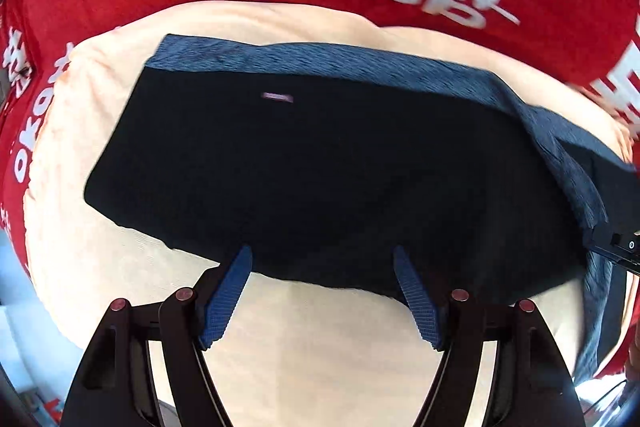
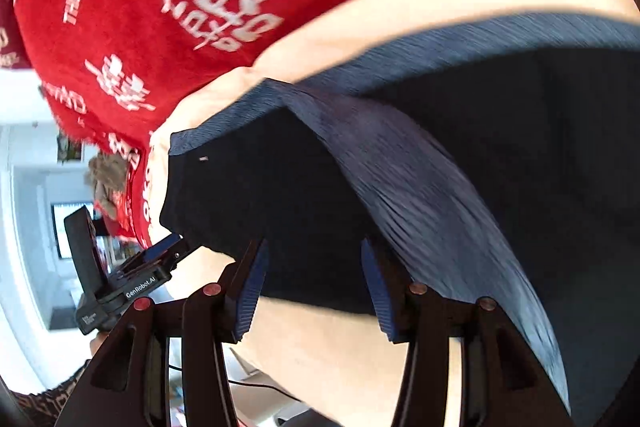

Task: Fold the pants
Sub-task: 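Open both grippers and release the folded trousers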

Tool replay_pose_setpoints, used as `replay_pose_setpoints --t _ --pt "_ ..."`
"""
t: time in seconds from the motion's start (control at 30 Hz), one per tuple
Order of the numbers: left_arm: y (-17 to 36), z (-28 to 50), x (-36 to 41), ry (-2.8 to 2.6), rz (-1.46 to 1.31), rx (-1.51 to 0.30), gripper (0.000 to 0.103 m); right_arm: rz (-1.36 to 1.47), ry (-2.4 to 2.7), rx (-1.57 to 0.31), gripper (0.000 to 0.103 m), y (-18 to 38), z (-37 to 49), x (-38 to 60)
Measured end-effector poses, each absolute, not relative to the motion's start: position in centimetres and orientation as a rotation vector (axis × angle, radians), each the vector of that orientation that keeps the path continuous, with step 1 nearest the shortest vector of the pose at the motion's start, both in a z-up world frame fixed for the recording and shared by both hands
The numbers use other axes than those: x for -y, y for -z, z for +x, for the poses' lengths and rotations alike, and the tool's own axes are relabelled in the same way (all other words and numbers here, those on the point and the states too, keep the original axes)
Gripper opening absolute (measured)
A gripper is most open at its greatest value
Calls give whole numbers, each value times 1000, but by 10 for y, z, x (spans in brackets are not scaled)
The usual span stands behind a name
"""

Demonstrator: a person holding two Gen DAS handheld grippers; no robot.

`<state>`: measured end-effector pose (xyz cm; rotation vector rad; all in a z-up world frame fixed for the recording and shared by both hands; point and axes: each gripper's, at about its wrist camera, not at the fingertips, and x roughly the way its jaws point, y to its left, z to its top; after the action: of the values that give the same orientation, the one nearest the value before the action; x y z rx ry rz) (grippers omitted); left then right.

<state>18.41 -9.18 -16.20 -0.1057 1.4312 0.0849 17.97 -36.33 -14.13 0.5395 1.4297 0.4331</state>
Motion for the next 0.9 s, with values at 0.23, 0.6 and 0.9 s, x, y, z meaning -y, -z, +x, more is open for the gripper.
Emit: replay_pose_setpoints --t 0.23,0.6,0.9 --pt "155 175 136 16 -79 -1392 75 660 -307 -1349 57 130 121 406" --pt "138 126 184 235 -49 -1353 75 768 -102 -1233 57 130 -19 484" --pt "163 113 300 512 -160 -1471 75 854 91 -1220 57 158 -91 566"
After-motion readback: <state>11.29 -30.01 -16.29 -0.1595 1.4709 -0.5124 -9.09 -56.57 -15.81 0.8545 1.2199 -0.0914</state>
